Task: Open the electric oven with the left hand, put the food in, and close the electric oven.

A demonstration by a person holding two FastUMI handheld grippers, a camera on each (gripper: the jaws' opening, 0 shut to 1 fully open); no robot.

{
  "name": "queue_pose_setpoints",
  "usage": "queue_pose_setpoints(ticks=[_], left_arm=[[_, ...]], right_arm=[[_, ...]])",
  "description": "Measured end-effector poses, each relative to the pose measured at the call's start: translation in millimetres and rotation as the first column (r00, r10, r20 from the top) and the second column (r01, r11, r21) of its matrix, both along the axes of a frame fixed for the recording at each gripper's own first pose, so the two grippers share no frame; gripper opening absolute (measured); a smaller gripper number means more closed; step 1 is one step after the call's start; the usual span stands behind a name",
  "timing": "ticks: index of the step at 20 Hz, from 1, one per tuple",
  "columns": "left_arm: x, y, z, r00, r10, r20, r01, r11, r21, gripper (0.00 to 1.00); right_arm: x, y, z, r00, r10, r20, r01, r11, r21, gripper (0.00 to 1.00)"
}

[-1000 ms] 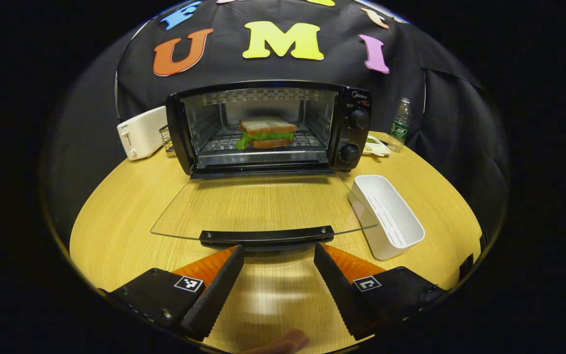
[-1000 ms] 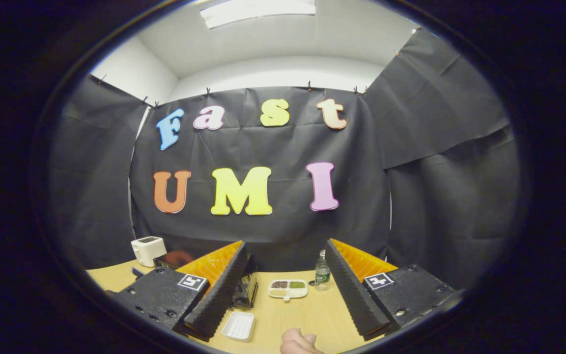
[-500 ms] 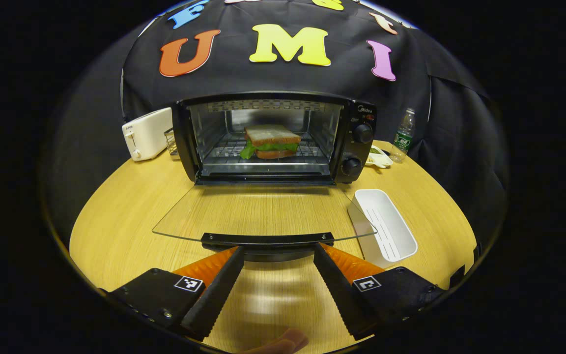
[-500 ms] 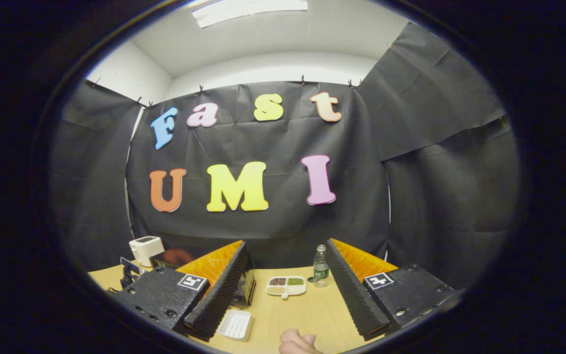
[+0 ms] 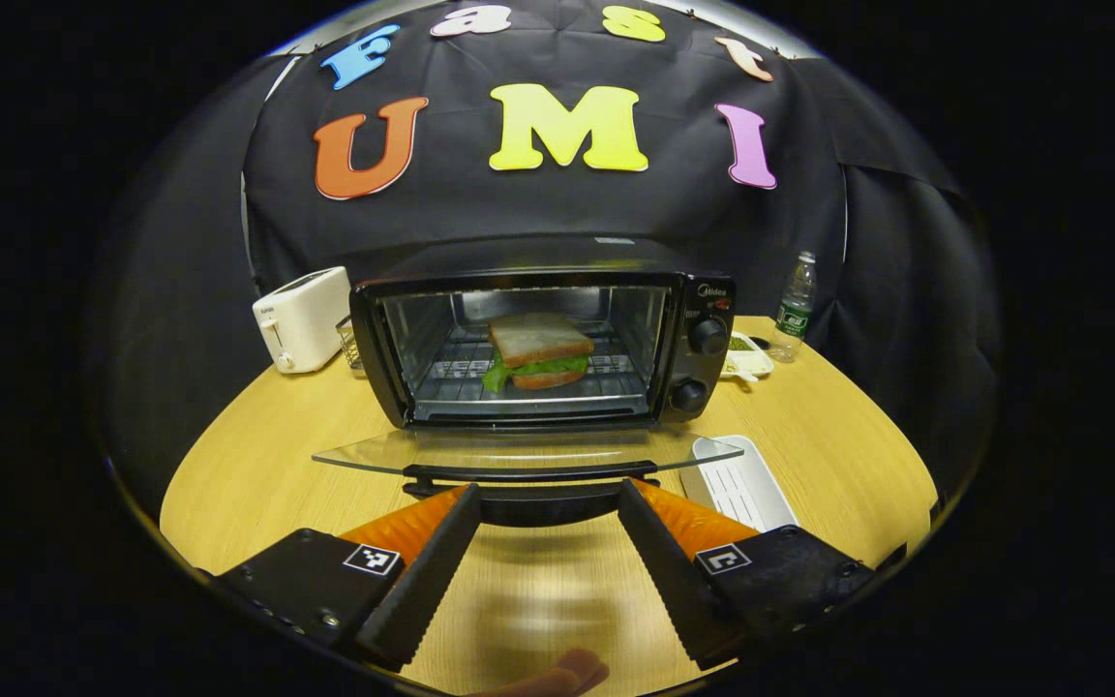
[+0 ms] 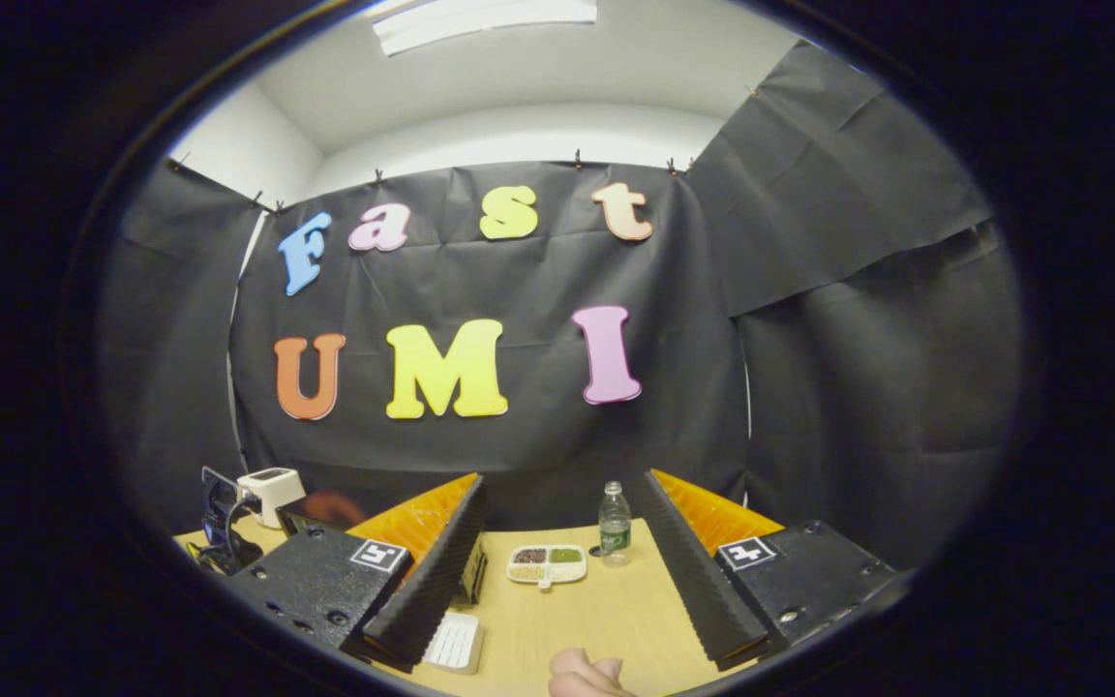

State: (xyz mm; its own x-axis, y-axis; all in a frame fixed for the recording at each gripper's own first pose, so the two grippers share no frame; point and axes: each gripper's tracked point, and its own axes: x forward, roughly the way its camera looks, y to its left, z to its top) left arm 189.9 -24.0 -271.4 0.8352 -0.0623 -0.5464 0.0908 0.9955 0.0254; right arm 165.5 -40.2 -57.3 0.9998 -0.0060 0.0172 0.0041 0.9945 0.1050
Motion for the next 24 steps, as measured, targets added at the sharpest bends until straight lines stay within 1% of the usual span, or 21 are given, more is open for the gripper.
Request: queue_pose_setpoints(ticks=[2,6,13,16,19,22,24], left_arm=[[10.1,2.5,13.4,0.999,-0.002,0.046,0.001,1.000,0.022,0.95],[27.2,2.3,30.0,0.996,-0.003,0.093,0.000,1.000,0.031,0.96],[55.5,4.6,50.3,0.985,-0.010,0.173,0.007,1.000,0.017,0.96],[75.6,-0.1,60.1,0.977,-0.014,0.213,0.012,1.000,0.010,0.98],[92.3,3.7,66.2,0.962,0.004,0.272,-0.006,1.000,0.004,0.97],[92.1,-1.1,67.5,0.961,0.009,0.275,-0.008,1.000,-0.006,0.98],[81.9,-5.2,74.1,0.960,-0.007,0.280,0.013,1.000,-0.019,0.98]], right_arm=[[0.2,-1.2,-1.8,1.000,-0.001,-0.005,0.001,1.000,0.009,0.99],[-2.4,-7.9,-4.9,1.000,-0.010,-0.011,0.010,1.000,0.010,0.99],[-12.0,-19.1,-5.8,0.999,-0.036,-0.015,0.036,0.999,-0.003,0.99],[-20.2,-26.1,-6.4,0.998,-0.053,-0.015,0.053,0.999,-0.002,0.98],[-28.9,-28.8,-4.7,0.998,-0.066,-0.005,0.066,0.998,-0.001,0.99],[-36.7,-34.5,-6.8,0.997,-0.080,-0.005,0.080,0.997,-0.013,0.99],[-42.4,-36.4,-5.4,0.996,-0.086,-0.004,0.085,0.996,-0.014,0.98]])
